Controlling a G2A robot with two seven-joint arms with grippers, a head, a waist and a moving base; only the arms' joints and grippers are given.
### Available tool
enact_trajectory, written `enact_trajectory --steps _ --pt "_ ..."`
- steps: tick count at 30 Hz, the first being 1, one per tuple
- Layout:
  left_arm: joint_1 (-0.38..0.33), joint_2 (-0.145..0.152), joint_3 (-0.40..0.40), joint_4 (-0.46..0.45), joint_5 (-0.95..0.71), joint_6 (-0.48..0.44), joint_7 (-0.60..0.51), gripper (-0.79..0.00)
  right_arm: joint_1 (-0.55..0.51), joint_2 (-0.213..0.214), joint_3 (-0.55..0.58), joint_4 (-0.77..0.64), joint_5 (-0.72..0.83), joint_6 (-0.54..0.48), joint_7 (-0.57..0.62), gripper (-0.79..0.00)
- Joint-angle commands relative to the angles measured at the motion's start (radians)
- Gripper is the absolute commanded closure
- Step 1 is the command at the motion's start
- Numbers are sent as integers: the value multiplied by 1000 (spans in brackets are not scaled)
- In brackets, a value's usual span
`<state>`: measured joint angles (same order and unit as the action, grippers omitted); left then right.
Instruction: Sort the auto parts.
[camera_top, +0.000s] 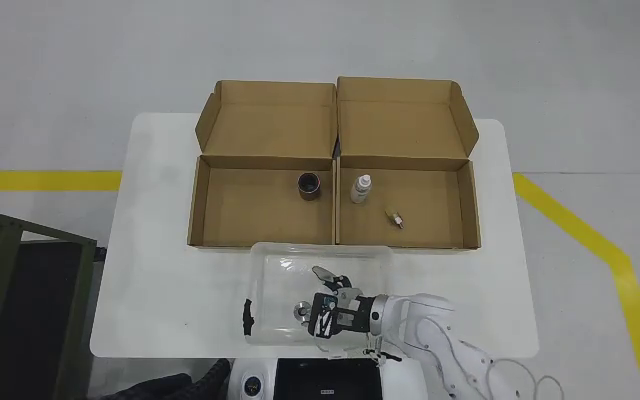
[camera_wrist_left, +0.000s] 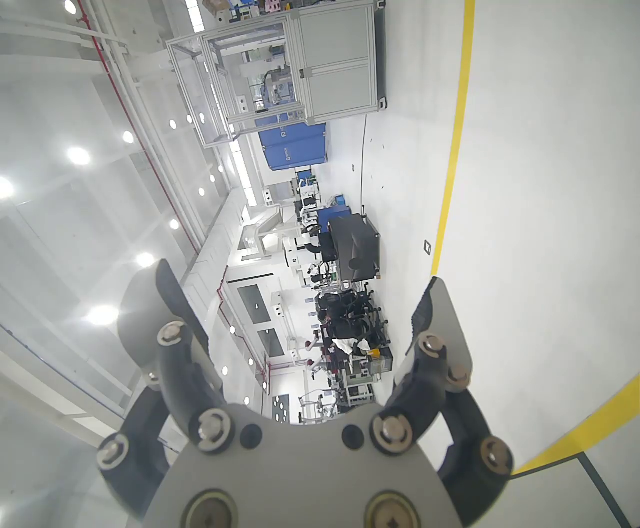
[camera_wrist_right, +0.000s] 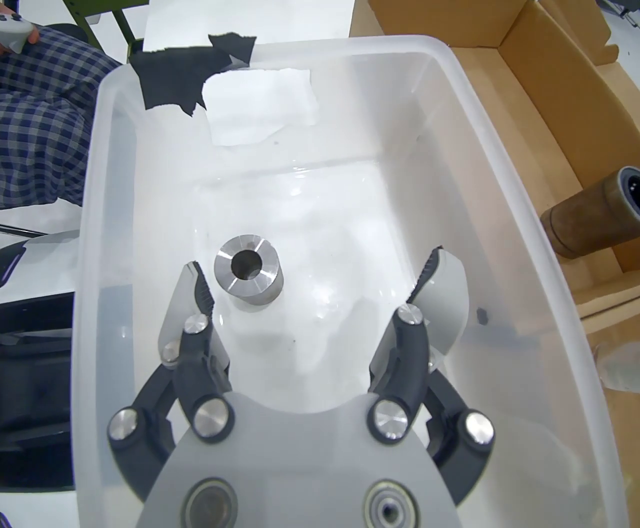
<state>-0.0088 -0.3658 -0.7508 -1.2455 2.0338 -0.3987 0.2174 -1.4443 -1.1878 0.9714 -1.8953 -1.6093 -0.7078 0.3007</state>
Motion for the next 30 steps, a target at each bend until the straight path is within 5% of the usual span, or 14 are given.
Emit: enact_trajectory --steps 1,25,28,30 --pt "0 0 0 0 0 0 0 -785 9 -1 -11 8 0 0 7 -668" --pt "0 0 0 0 0 0 0 -785 70 -11 -106 94 22 5 32 -342" --pt "0 0 0 0 0 0 0 -785 73 -11 -109 93 27 6 32 -265" --pt "0 0 0 0 0 0 0 -785 72 -10 -108 88 31 4 35 -145"
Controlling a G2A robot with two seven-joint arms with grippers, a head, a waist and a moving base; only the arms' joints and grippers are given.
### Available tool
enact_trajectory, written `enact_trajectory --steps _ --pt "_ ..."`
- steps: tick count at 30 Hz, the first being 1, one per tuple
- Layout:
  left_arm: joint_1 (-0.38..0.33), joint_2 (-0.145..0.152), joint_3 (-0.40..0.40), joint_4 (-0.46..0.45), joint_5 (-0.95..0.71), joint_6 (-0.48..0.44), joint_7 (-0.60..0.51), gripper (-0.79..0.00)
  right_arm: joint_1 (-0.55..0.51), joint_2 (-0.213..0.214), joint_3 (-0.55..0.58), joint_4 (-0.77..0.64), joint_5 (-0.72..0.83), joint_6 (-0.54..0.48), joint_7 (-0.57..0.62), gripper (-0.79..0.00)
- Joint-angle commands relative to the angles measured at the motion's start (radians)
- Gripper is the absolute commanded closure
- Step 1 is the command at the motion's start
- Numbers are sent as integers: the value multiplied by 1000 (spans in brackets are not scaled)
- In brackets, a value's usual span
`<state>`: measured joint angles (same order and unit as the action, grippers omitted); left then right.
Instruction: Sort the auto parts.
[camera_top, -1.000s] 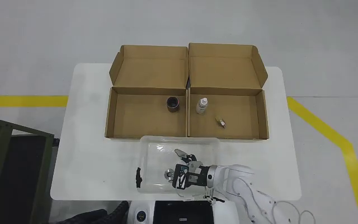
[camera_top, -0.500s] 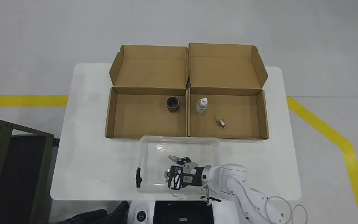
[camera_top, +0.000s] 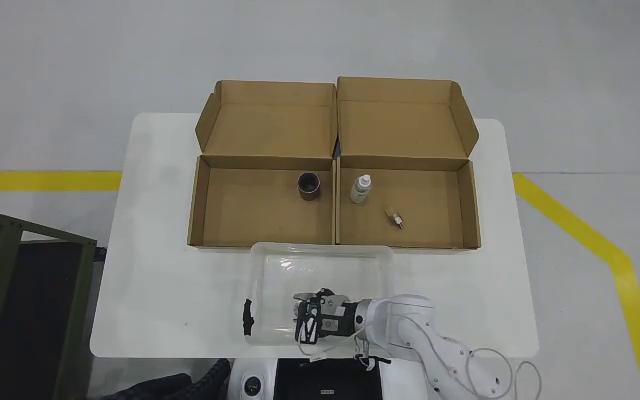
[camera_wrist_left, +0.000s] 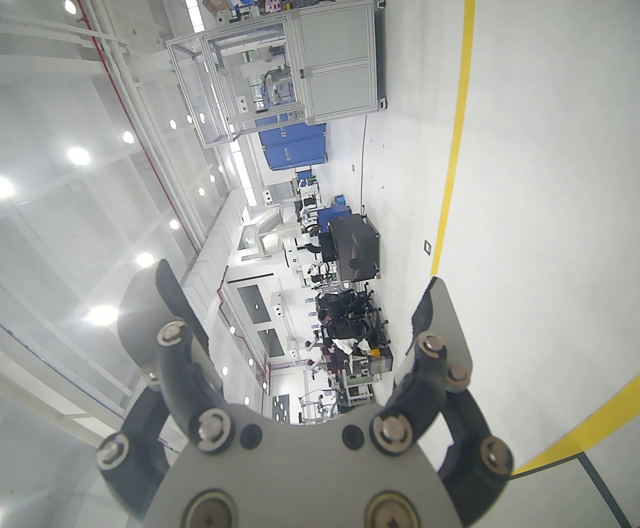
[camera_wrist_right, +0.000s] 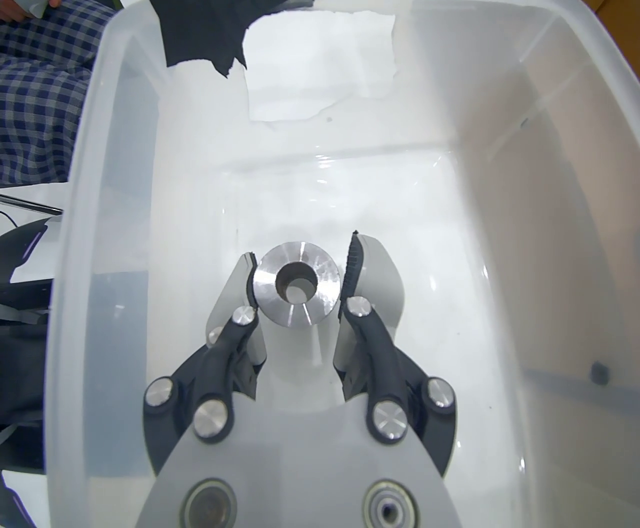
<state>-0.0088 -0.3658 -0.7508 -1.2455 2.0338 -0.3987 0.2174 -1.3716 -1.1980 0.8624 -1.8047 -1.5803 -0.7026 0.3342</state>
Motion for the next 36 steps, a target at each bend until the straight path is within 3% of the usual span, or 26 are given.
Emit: enact_trajectory --steps 1,3,4,15,36 --pt "0 0 0 0 0 0 0 -785 -2 2 2 -7 4 -2 3 -105" --pt "0 0 0 0 0 0 0 -785 -6 4 7 -16 8 -6 6 -9" --pt "0 0 0 0 0 0 0 -785 -7 5 9 -22 10 -7 6 0" --pt "0 0 0 0 0 0 0 -785 -27 17 61 -79 102 -3 -24 0" --pt "0 0 0 0 0 0 0 -785 -76 43 228 -111 502 -25 -132 0"
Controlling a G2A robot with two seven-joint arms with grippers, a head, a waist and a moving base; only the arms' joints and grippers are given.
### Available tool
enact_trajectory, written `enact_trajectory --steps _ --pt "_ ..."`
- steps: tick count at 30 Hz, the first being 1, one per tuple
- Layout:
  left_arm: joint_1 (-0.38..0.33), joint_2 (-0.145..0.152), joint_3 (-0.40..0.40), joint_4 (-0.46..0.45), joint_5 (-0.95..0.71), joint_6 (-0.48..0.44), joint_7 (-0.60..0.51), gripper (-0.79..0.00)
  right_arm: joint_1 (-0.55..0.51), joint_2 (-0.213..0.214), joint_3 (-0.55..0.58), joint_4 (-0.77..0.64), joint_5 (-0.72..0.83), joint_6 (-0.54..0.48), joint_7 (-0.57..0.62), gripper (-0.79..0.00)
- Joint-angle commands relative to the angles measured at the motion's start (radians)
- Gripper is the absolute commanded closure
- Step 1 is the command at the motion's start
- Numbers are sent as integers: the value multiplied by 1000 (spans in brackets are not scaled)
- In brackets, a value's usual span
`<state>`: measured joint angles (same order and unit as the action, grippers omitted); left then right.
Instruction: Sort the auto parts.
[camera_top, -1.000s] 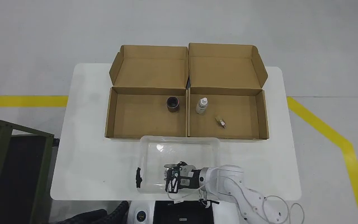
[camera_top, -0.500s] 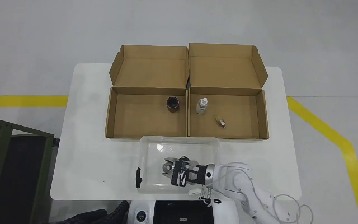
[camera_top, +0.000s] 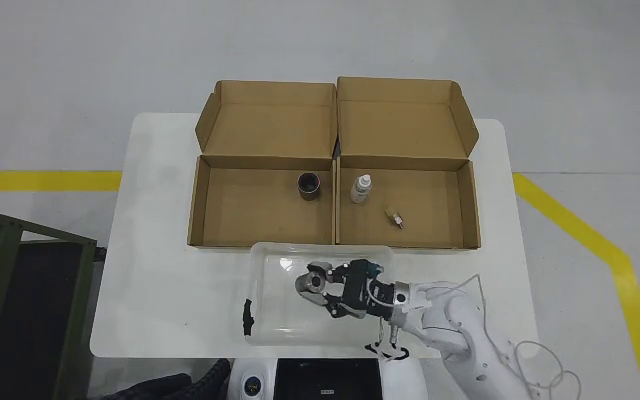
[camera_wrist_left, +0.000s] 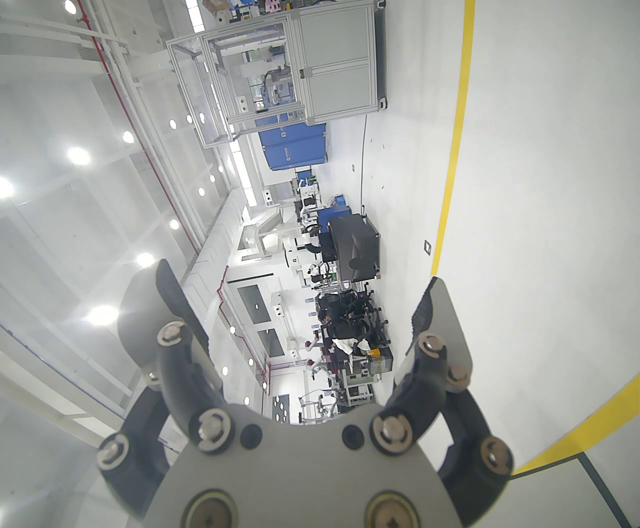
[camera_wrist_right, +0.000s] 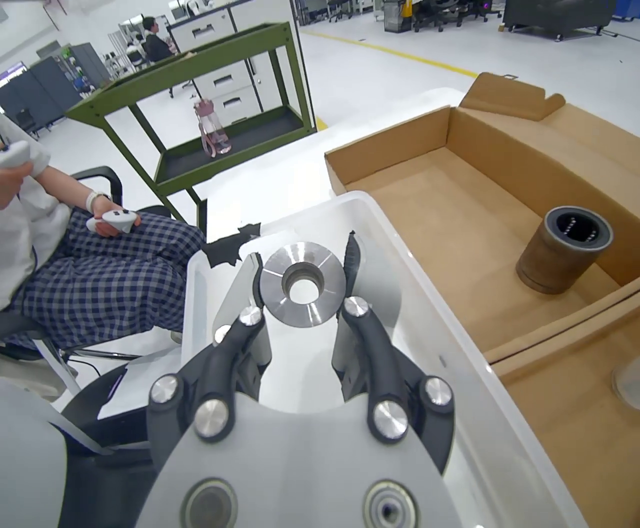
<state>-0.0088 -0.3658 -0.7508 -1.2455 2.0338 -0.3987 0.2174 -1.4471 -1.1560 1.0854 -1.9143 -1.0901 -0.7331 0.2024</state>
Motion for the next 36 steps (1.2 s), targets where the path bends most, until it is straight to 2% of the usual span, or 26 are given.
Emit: enact_trajectory --steps 1,12,20,36 --pt "0 0 0 0 0 0 0 -785 -2 1 9 -4 23 10 -1 0" --pt "0 0 0 0 0 0 0 -785 -10 6 47 -14 163 31 -25 0" --pt "0 0 0 0 0 0 0 -785 5 8 52 -12 202 44 -19 0" --pt "0 0 0 0 0 0 0 -785 114 -11 -27 21 87 194 20 0"
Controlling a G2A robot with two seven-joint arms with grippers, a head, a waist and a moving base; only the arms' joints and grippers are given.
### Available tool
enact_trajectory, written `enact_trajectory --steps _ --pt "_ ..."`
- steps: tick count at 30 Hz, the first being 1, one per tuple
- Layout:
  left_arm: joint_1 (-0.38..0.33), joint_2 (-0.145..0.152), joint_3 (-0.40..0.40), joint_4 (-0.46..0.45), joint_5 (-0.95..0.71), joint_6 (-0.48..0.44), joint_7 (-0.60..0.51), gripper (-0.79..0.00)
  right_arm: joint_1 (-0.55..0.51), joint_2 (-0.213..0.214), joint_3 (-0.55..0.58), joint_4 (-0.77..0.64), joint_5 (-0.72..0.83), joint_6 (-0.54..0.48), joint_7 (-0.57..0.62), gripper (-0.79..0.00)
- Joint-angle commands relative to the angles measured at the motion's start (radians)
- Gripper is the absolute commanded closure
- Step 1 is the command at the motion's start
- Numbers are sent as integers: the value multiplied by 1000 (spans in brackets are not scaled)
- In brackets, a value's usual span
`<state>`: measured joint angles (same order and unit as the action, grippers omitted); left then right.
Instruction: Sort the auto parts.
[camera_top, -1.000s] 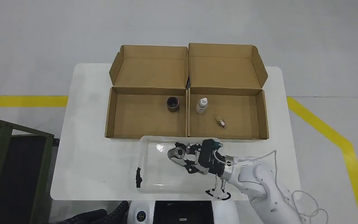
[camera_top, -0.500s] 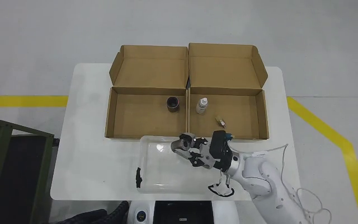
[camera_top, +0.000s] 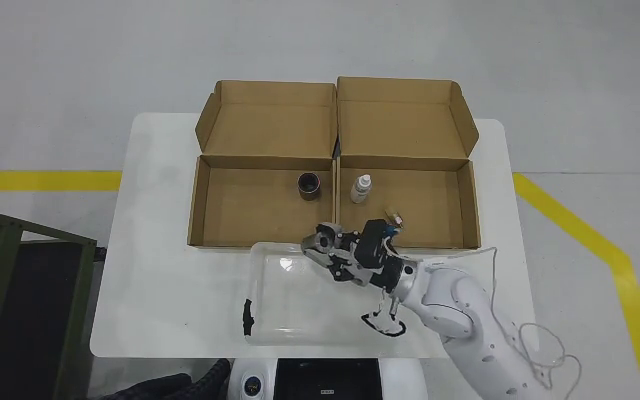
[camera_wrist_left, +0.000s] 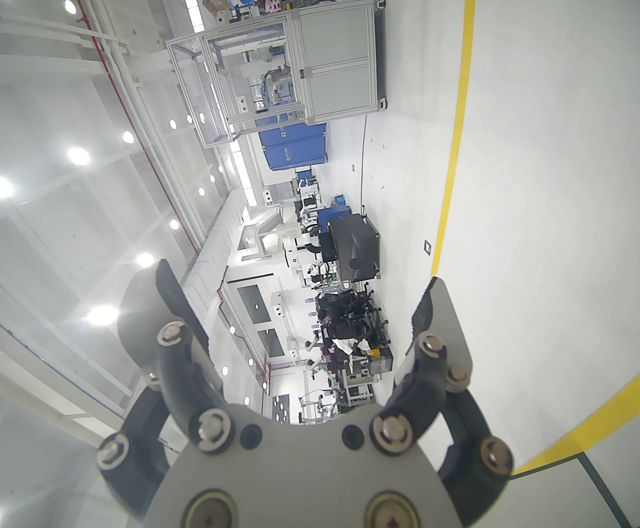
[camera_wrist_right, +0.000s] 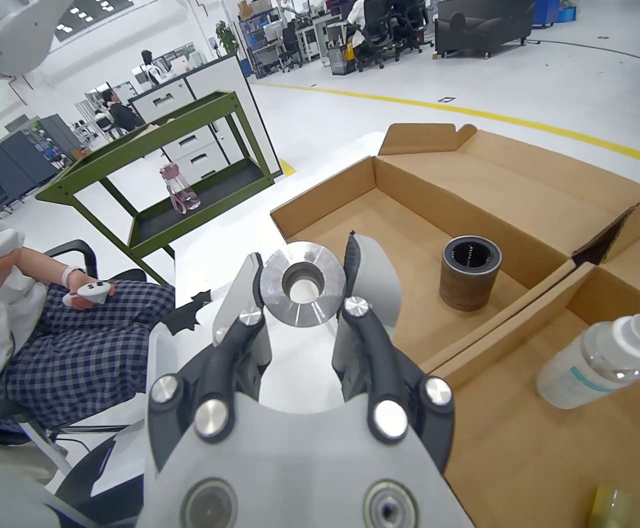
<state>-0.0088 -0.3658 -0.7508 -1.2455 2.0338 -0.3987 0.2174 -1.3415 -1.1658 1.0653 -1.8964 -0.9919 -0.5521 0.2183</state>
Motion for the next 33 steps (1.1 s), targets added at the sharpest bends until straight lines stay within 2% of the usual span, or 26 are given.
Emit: enact_trajectory --steps 1,15,33 --pt "0 0 0 0 0 0 0 -785 19 -4 -15 7 -23 27 8 0" --pt "0 0 0 0 0 0 0 -785 192 -47 -151 85 -214 228 95 0" --pt "0 0 0 0 0 0 0 -785 367 -114 -283 285 -228 297 213 0"
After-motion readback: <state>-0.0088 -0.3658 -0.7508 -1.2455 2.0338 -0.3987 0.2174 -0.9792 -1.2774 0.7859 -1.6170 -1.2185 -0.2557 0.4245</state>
